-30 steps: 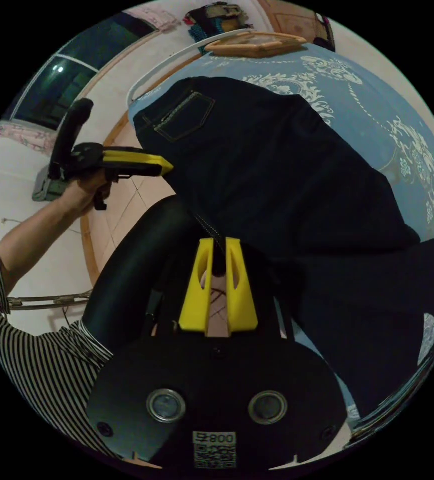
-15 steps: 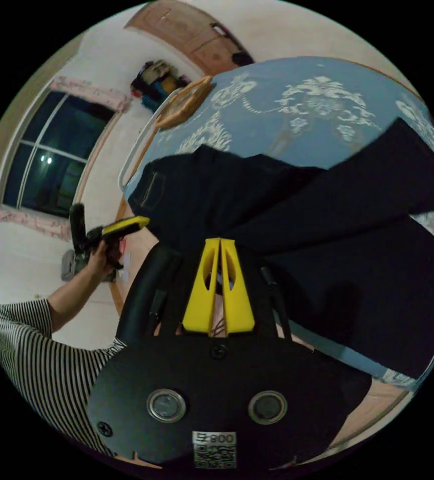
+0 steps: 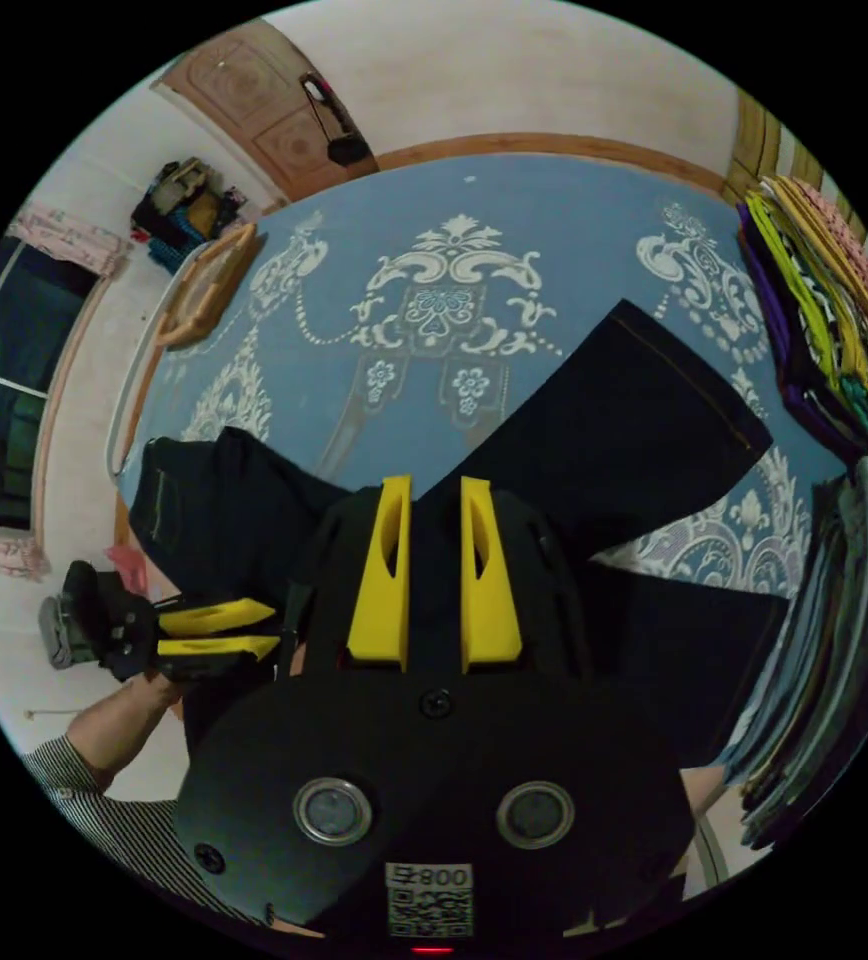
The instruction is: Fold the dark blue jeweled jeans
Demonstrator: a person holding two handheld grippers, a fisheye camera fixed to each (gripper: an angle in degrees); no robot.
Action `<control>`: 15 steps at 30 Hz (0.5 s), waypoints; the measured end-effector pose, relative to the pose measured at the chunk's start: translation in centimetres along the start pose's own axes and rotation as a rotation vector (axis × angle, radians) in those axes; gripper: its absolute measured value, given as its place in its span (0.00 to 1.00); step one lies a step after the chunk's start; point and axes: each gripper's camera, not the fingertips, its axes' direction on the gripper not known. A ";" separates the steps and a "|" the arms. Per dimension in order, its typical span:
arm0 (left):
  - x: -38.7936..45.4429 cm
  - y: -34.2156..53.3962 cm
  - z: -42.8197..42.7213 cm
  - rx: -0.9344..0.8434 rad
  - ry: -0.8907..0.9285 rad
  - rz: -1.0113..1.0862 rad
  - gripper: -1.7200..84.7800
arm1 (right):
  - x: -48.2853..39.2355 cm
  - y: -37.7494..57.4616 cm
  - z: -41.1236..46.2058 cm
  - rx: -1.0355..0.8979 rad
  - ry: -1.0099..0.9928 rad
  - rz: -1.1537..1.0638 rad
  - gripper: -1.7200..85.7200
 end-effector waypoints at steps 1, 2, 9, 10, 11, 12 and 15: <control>0.0 -0.9 0.7 -0.014 -0.007 0.003 0.10 | -0.6 -0.8 -0.8 -0.014 0.021 0.006 0.11; -0.1 -1.8 1.4 -0.025 -0.008 0.000 0.10 | -0.9 -1.2 -1.1 -0.021 0.031 0.010 0.11; -0.4 -5.3 4.7 -0.069 0.000 -0.021 0.10 | -3.7 -3.5 -3.9 -0.195 0.108 0.082 0.11; -0.4 -5.8 5.2 -0.070 -0.005 -0.021 0.10 | -4.0 -3.3 -4.7 -0.194 0.111 0.095 0.11; -0.3 -6.4 5.6 -0.071 -0.006 -0.020 0.10 | -4.2 -3.2 -5.3 -0.180 0.107 0.103 0.11; -0.3 -6.6 5.8 -0.072 -0.007 -0.019 0.10 | -4.5 -3.0 -6.3 -0.176 0.094 0.120 0.10; -0.2 -7.9 6.7 -0.076 -0.010 -0.017 0.09 | -5.6 -2.5 -9.0 -0.177 0.081 0.099 0.09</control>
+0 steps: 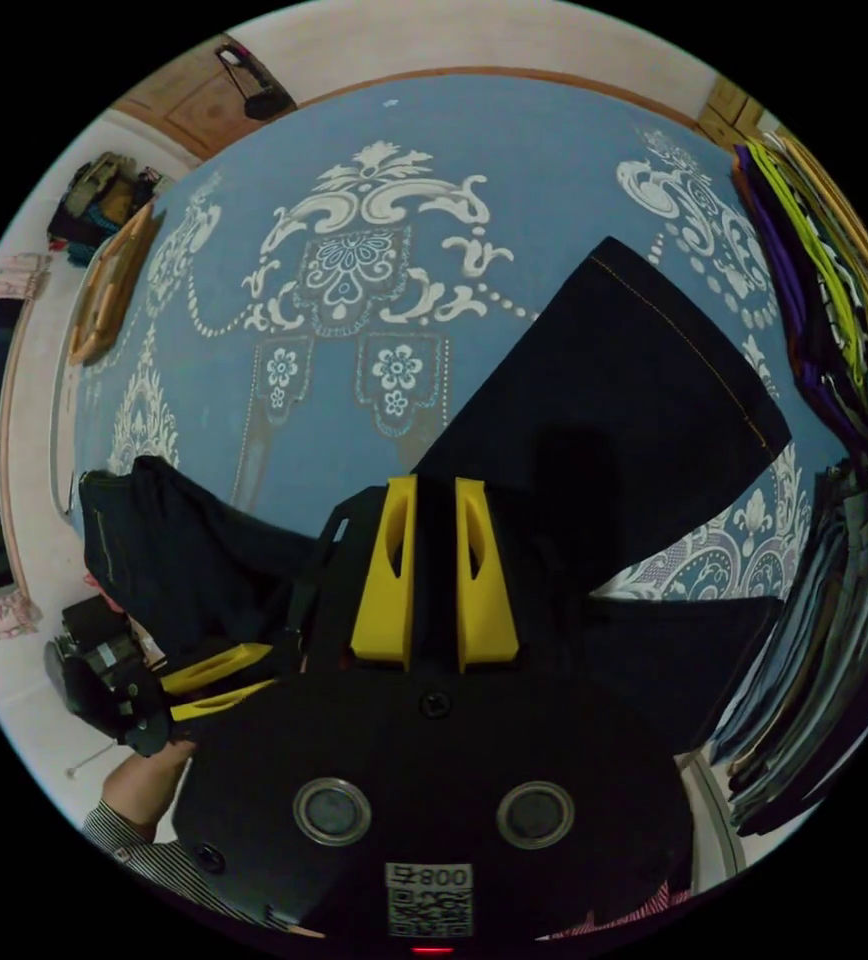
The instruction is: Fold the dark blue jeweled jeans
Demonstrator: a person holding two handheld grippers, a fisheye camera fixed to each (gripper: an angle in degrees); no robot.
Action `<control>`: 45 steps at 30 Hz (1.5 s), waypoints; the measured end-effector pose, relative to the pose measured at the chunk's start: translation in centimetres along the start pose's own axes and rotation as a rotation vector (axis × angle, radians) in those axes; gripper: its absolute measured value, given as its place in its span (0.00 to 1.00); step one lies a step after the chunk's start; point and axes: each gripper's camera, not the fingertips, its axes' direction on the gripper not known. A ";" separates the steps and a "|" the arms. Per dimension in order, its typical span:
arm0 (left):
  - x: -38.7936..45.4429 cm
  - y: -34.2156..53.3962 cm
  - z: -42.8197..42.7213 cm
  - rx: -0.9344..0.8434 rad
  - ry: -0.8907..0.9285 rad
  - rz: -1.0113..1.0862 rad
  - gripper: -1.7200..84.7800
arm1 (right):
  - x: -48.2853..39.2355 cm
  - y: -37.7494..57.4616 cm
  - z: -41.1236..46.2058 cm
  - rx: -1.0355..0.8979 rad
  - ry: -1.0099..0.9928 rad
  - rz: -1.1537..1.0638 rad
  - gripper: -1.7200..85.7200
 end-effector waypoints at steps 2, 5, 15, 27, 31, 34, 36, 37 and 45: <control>0.2 -1.1 0.7 -0.003 -0.013 -0.015 0.07 | -0.3 0.7 -1.6 -0.007 -0.008 -0.008 0.08; 0.9 -2.4 1.3 -0.008 -0.020 -0.008 0.05 | -0.7 2.2 -4.1 -0.004 -0.046 -0.007 0.04; 4.5 -5.6 2.5 0.051 -0.052 0.075 0.03 | 0.5 9.8 -14.6 0.099 -0.233 -0.008 0.02; 10.9 -8.9 5.8 0.014 -0.088 0.231 0.03 | 8.0 28.4 -24.9 0.327 -0.565 0.078 0.02; 13.4 -10.2 7.8 -0.046 -0.141 0.287 0.03 | 9.9 34.4 -25.7 0.331 -0.596 0.133 0.02; 15.1 -11.2 9.3 -0.089 -0.179 0.321 0.03 | 11.0 38.1 -25.8 0.338 -0.628 0.178 0.02; 16.0 -11.7 10.1 -0.114 -0.199 0.338 0.03 | 11.5 40.1 -25.9 0.346 -0.656 0.198 0.02; 16.6 -12.1 10.6 -0.129 -0.209 0.346 0.03 | 11.7 41.4 -25.9 0.351 -0.668 0.207 0.02; 19.8 -15.1 14.1 -0.220 -0.272 0.357 0.03 | 12.6 47.4 -25.6 0.317 -0.649 0.231 0.02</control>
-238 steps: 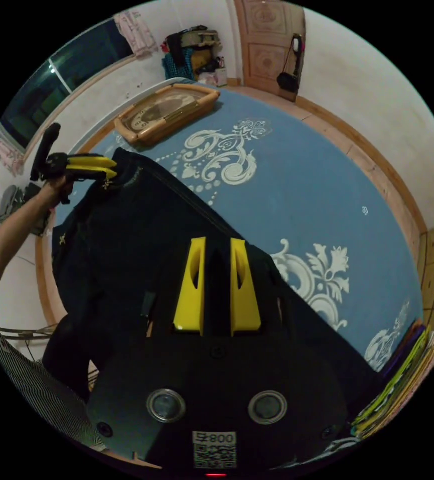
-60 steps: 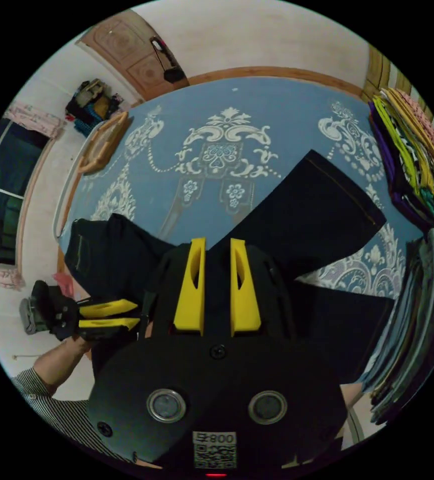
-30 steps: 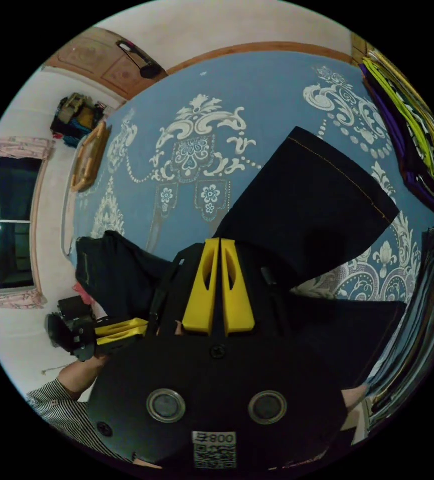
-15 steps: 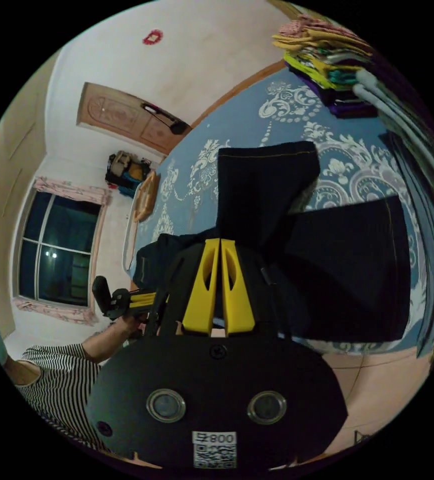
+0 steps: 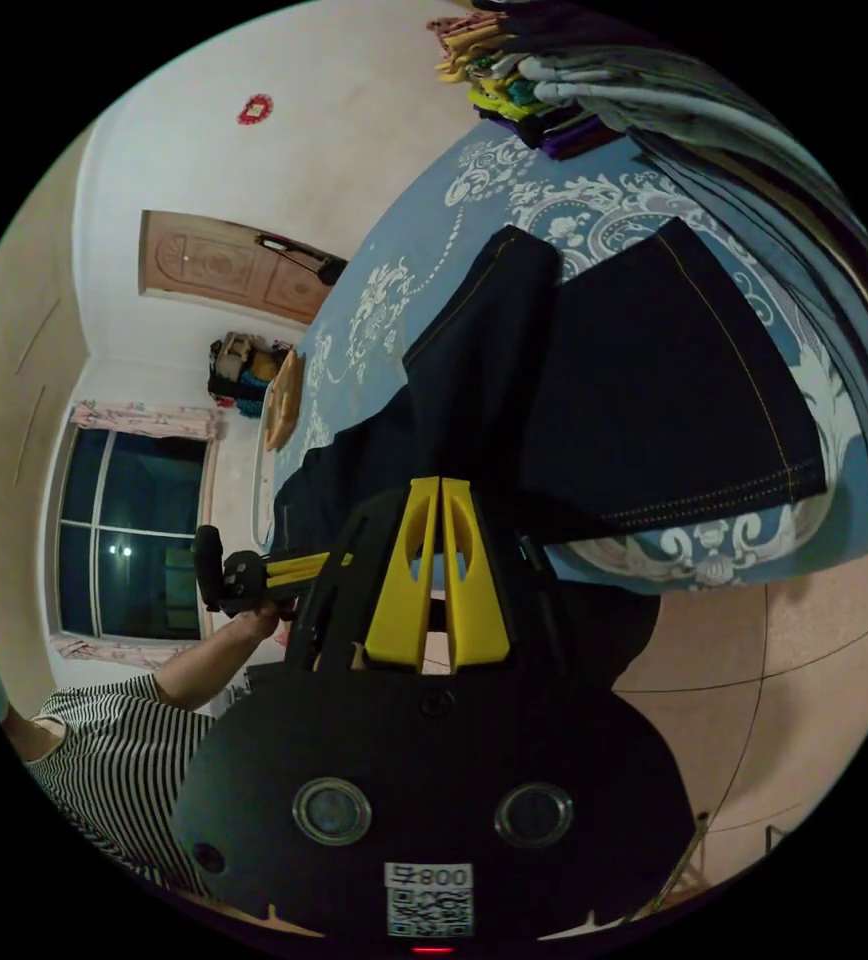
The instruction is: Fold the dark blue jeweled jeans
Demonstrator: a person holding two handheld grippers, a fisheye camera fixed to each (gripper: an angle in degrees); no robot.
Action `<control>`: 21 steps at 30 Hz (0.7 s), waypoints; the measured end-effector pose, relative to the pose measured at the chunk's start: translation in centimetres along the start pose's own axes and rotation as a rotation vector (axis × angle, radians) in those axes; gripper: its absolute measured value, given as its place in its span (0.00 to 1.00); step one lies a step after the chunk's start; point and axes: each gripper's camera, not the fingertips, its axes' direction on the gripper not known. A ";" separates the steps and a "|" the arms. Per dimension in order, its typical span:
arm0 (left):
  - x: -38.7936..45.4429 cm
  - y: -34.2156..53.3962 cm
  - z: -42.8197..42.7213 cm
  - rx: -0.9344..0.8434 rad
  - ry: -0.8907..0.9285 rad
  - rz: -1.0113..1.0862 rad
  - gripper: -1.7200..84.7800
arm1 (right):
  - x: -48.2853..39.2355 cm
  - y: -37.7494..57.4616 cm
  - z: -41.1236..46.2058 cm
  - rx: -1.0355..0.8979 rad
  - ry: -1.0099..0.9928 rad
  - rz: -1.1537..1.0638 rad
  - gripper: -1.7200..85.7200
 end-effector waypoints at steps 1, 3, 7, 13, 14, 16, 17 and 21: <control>0.3 -0.7 0.2 -0.010 -0.002 -0.002 0.03 | 0.3 0.7 -0.2 -0.001 0.004 0.007 0.02; 0.6 -1.6 0.3 -0.016 0.002 -0.013 0.04 | 0.7 1.9 -0.5 -0.004 0.012 0.017 0.02; 0.7 -3.2 -0.3 0.011 0.069 -0.041 0.04 | 1.9 4.4 -1.0 -0.013 0.013 0.044 0.02; -0.9 -4.6 -3.1 0.160 0.139 -0.132 0.06 | 3.6 7.5 -1.0 -0.017 0.028 0.099 0.02; -1.6 -5.1 -3.6 0.183 0.135 -0.155 0.06 | 3.8 7.7 -1.0 -0.016 0.030 0.100 0.02; -2.8 -6.2 -4.1 0.192 0.110 -0.181 0.07 | 4.6 8.9 -1.2 -0.005 -0.007 0.121 0.02; -3.5 -7.2 -4.3 0.188 0.079 -0.195 0.08 | 4.8 9.2 -1.2 -0.003 -0.013 0.124 0.02; -4.9 -10.6 -4.1 0.135 0.015 -0.204 0.10 | 4.7 11.1 -1.2 0.011 0.000 0.108 0.02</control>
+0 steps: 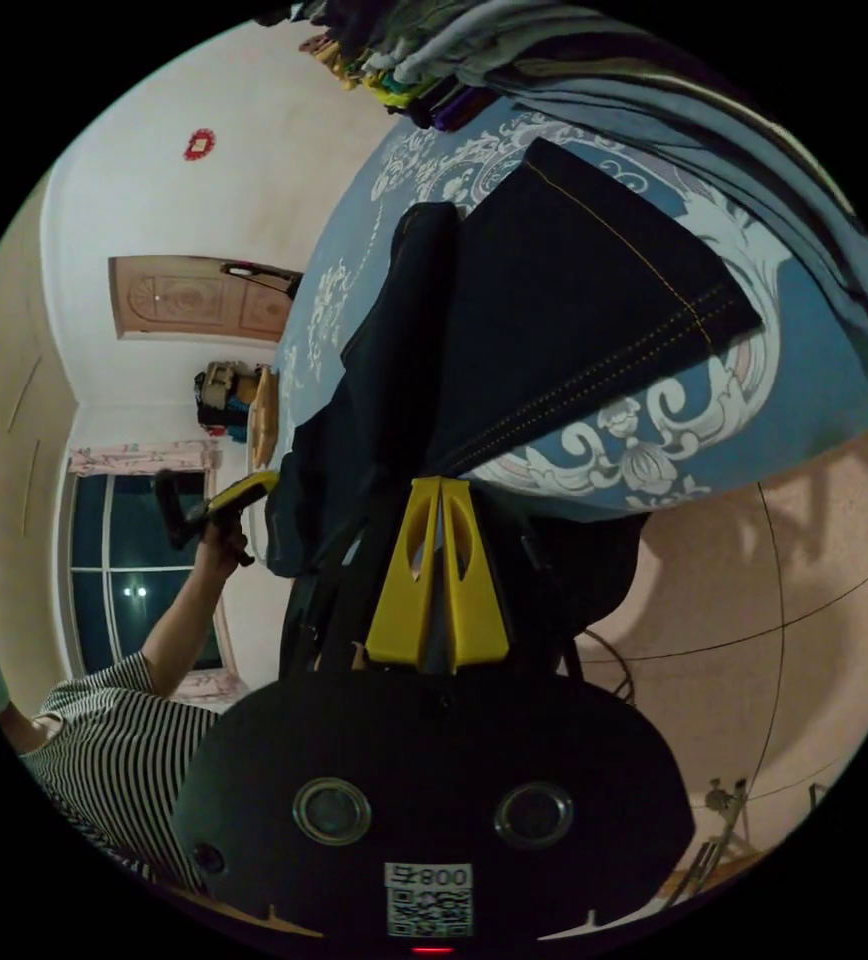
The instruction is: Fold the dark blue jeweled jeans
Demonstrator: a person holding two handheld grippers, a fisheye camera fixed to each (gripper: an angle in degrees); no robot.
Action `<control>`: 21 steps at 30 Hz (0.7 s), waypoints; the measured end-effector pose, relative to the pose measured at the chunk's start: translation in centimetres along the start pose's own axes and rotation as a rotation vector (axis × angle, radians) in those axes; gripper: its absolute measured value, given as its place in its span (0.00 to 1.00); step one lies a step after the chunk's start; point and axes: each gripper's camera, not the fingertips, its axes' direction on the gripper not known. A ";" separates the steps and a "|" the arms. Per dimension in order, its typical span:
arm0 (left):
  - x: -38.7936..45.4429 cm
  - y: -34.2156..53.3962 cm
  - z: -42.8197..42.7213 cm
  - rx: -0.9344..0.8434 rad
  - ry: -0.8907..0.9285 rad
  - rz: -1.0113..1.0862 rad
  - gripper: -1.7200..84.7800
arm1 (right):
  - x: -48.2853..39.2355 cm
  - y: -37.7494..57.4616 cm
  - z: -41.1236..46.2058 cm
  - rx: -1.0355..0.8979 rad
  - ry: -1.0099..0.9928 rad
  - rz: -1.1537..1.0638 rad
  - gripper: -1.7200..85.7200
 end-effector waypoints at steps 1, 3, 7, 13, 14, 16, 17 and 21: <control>0.0 -1.1 0.3 -0.018 -0.019 0.013 0.10 | -0.7 0.5 -0.2 0.013 0.007 -0.040 0.03; 0.2 -2.6 0.7 -0.045 -0.041 0.041 0.11 | -2.2 1.1 -0.2 0.025 0.047 -0.123 0.04; 1.2 -5.4 1.7 -0.109 -0.093 0.124 0.12 | -6.6 1.7 1.3 0.031 0.234 -0.347 0.09; 1.8 -8.3 3.1 -0.181 -0.108 0.143 0.05 | -8.6 1.9 7.7 -0.076 0.542 -0.488 0.11; 1.9 -8.8 3.1 -0.183 -0.115 0.144 0.04 | -8.5 2.0 8.1 -0.077 0.564 -0.481 0.10; 2.1 -9.5 3.1 -0.185 -0.116 0.148 0.03 | -7.8 2.4 9.3 -0.079 0.598 -0.457 0.08; 2.1 -9.9 2.9 -0.175 -0.130 0.150 0.03 | -7.6 2.6 9.4 -0.074 0.599 -0.452 0.07; 2.0 -11.3 2.2 -0.147 -0.152 0.142 0.02 | -6.4 3.7 9.6 -0.041 0.581 -0.433 0.03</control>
